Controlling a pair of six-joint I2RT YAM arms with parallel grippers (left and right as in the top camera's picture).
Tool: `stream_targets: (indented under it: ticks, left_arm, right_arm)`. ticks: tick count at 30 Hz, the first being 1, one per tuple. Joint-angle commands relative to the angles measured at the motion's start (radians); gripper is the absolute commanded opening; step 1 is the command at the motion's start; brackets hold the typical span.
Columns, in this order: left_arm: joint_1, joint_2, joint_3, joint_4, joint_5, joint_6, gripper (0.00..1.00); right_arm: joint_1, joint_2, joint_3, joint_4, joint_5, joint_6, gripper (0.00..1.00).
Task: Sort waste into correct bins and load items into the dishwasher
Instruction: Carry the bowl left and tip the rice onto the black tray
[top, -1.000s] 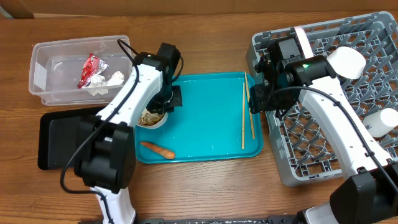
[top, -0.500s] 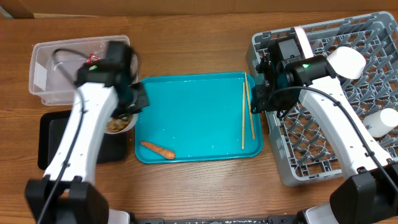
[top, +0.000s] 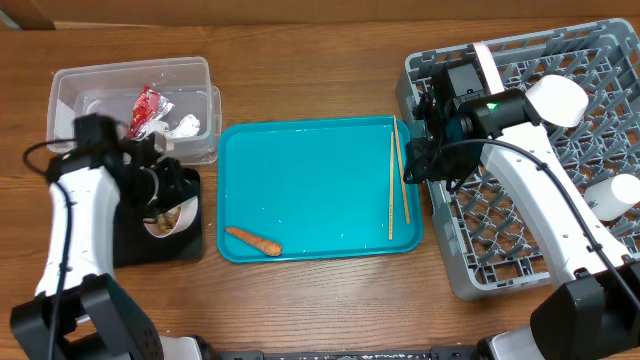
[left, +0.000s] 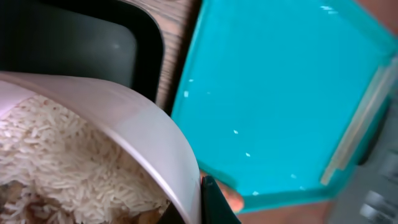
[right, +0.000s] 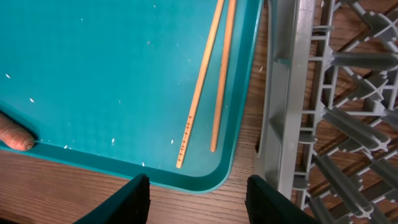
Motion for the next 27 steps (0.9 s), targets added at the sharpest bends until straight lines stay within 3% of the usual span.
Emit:
stream_targets:
  ticks: [1, 14, 27]
  left_arm:
    - [0.085, -0.008, -0.032, 0.005, 0.28, 0.19, 0.04]
    - [0.342, 0.122, -0.14, 0.005, 0.777, 0.462, 0.04]
    - [0.388, 0.296, -0.14, -0.011, 0.951, 0.496, 0.04]
  right_arm:
    - [-0.002, 0.008, -0.004, 0.002, 0.008, 0.003, 0.52]
    - [-0.002, 0.008, -0.004, -0.002, 0.008, 0.003, 0.52]
    - [-0.002, 0.008, -0.004, -0.005, 0.008, 0.003, 0.52]
